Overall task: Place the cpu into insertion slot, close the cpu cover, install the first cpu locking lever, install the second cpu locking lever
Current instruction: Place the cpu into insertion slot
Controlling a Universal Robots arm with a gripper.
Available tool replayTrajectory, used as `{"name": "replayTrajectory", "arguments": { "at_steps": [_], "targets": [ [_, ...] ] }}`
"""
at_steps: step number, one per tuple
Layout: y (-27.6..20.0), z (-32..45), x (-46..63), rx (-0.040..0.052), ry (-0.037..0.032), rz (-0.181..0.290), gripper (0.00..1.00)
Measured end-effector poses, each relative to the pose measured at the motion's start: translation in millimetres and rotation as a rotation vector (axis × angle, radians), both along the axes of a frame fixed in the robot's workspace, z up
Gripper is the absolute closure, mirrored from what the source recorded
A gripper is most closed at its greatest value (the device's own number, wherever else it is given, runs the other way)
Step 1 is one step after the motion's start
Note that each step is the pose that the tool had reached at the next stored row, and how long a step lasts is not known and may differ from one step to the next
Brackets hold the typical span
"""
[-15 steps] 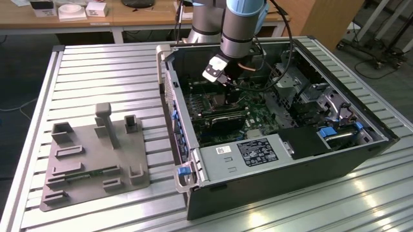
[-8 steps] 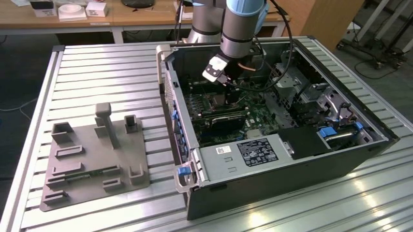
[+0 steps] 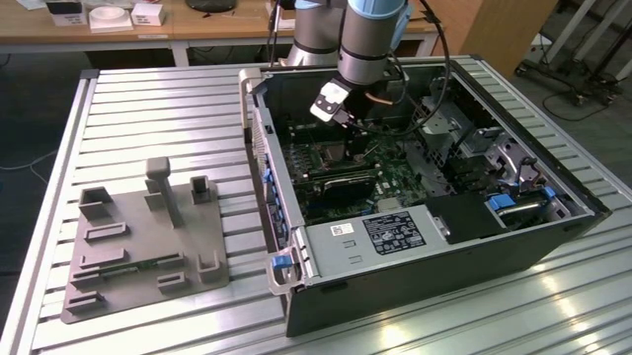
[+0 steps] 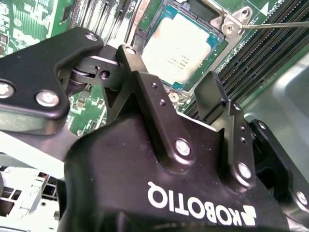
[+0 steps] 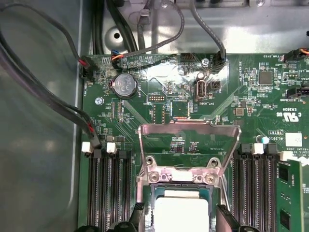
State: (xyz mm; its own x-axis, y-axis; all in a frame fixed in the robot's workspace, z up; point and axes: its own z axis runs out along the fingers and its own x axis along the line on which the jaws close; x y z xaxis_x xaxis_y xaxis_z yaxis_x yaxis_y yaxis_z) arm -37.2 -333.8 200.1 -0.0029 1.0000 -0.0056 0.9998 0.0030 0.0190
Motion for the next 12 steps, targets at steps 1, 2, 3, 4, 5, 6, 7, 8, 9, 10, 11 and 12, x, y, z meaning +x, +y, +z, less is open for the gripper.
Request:
{"name": "replayTrajectory", "arguments": {
  "at_steps": [1,2,3,4,5,6,7,8,9,10,11,12],
  "targets": [
    [0.0,1.0,0.0,0.0001,0.0,0.0,0.33],
    [0.0,2.3,0.1,0.0001,0.0,0.0,0.33],
    [0.0,3.7,0.1,0.0,0.0001,0.0,0.33],
    [0.0,5.2,0.1,0.0001,0.0,0.0,0.33],
    [0.0,6.8,0.1,0.0002,0.0001,0.0,0.33],
    [0.0,8.8,0.2,0.0002,0.0001,0.0,0.33],
    [0.0,10.7,0.2,0.0001,0.0003,0.0,0.33],
    [0.0,12.6,0.2,0.0002,0.0003,0.0,0.33],
    [0.0,14.4,0.2,0.0003,0.0002,0.0,0.33],
    [0.0,16.2,0.2,0.0002,0.0004,0.0,0.34],
    [0.0,17.9,0.3,0.0002,0.0005,0.0,0.34],
    [0.0,19.8,0.3,0.0003,0.0005,0.0,0.4]
  ]
}}
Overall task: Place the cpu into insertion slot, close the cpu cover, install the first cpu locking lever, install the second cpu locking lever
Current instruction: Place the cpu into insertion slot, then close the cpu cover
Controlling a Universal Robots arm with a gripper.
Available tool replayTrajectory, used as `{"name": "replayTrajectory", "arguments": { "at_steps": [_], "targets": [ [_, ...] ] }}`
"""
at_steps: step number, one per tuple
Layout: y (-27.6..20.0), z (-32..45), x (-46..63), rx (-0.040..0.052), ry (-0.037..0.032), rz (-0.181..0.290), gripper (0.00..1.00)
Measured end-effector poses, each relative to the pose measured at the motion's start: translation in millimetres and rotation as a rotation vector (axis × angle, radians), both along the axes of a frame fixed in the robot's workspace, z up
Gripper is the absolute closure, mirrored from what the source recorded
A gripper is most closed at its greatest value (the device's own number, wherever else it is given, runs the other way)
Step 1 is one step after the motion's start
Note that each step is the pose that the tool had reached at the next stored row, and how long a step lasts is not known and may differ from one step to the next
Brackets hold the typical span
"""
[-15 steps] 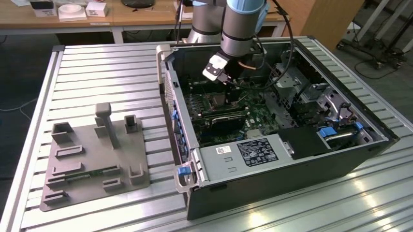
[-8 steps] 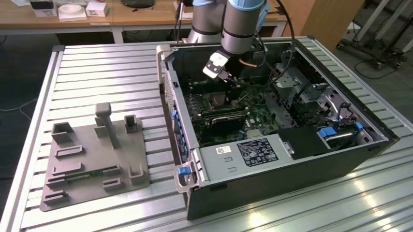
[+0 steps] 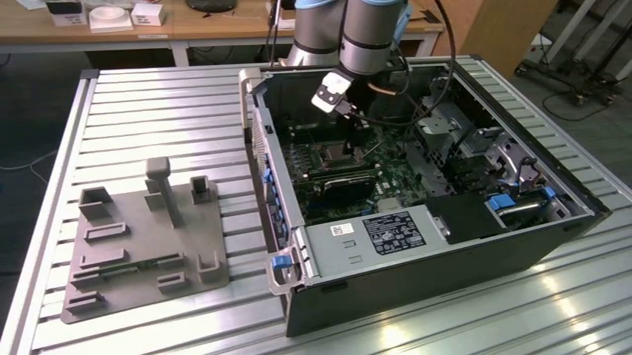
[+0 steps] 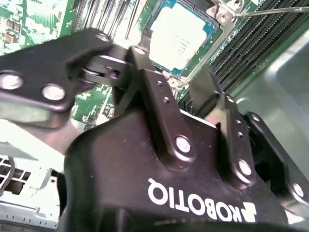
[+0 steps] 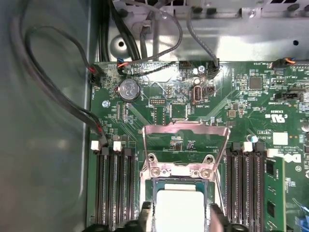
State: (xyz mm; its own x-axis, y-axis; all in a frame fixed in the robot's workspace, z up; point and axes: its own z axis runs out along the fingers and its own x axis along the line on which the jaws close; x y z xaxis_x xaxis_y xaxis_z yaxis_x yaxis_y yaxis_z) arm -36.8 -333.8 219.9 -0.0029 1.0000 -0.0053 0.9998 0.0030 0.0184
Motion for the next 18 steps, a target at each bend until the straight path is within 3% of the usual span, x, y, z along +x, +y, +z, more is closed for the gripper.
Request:
{"name": "replayTrajectory", "arguments": {
  "at_steps": [4,5,7,8,11,18],
  "targets": [
    [0.0,3.6,0.1,0.0001,0.0002,0.0,0.58],
    [0.0,3.6,0.1,0.0001,0.0002,0.0,0.58],
    [0.0,3.7,0.1,0.0001,0.0002,0.0,0.7],
    [0.0,3.7,0.1,0.0001,0.0002,0.0,0.7],
    [0.0,3.8,0.1,0.0,0.0002,0.0,0.87],
    [0.0,3.8,0.1,0.0,0.0002,0.0,0.9]
  ]
}}
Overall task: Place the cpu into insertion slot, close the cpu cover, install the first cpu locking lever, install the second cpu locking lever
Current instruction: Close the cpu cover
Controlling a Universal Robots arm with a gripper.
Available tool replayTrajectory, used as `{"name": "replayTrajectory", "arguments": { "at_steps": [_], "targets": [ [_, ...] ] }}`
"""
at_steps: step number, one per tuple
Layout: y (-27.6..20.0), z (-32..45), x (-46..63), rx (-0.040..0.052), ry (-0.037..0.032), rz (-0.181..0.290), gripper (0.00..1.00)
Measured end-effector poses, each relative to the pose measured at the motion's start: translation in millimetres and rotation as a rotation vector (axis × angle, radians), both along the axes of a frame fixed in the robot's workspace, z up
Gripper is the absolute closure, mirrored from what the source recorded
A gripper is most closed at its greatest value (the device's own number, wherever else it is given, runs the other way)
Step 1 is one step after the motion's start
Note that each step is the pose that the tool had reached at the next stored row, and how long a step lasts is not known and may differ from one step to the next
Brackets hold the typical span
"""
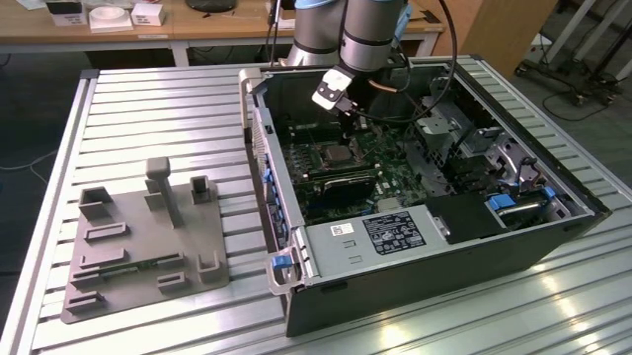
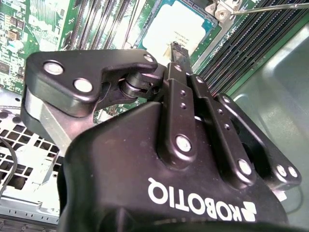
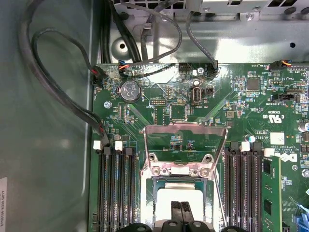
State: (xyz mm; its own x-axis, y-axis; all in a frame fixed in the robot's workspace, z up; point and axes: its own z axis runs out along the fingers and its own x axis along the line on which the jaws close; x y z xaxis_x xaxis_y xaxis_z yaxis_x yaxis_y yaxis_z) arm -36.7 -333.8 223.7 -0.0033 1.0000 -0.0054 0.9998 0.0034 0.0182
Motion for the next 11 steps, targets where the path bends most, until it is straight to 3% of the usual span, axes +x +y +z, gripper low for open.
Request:
{"name": "replayTrajectory", "arguments": {
  "at_steps": [11],
  "targets": [
    [0.0,3.4,0.0,0.0001,-0.0001,0.0,0.9]
  ]
}}
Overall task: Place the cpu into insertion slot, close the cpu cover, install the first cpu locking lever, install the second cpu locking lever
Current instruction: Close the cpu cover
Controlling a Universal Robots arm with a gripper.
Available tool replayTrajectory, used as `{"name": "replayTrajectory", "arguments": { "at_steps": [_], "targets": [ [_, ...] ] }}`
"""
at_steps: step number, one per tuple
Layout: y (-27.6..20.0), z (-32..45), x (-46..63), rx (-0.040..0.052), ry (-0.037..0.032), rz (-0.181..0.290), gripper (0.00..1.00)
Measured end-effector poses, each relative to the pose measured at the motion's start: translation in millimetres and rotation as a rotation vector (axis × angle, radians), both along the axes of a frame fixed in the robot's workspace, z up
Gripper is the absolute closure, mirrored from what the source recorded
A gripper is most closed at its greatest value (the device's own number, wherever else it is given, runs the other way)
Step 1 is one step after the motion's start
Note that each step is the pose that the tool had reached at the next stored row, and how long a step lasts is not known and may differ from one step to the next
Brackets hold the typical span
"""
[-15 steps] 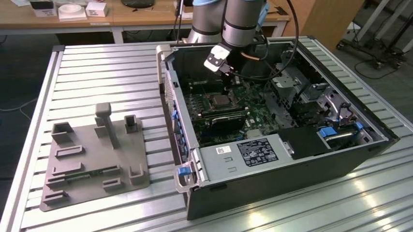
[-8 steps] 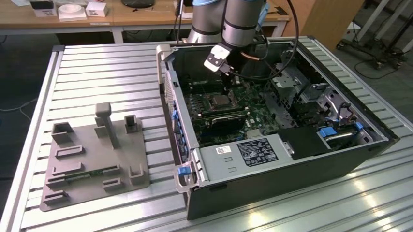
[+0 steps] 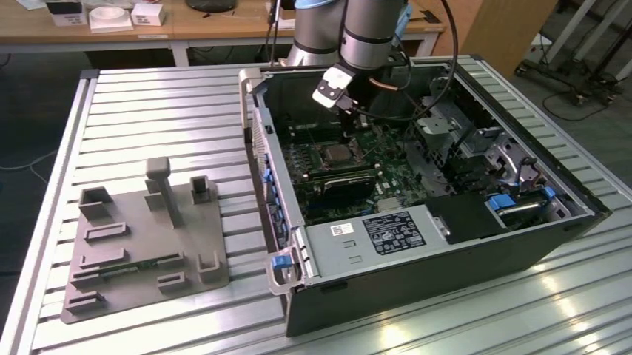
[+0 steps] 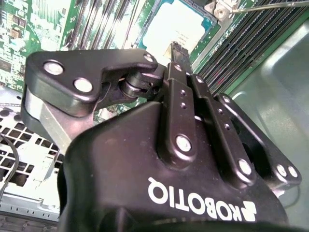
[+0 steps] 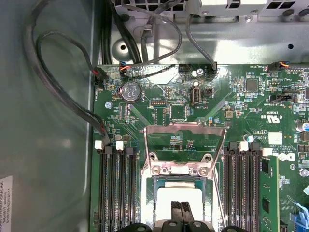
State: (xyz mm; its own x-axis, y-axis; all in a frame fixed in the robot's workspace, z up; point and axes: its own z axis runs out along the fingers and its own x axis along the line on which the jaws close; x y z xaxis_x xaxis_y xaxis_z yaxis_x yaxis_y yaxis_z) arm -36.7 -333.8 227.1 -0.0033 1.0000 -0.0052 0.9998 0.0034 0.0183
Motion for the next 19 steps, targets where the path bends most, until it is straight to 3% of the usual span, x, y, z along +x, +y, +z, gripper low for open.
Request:
{"name": "replayTrajectory", "arguments": {
  "at_steps": [11,19],
  "targets": [
    [0.0,-0.1,3.2,-0.0002,0.0001,0.0,0.9],
    [0.0,7.6,3.2,-0.0002,0.0001,0.0,0.9]
  ]
}}
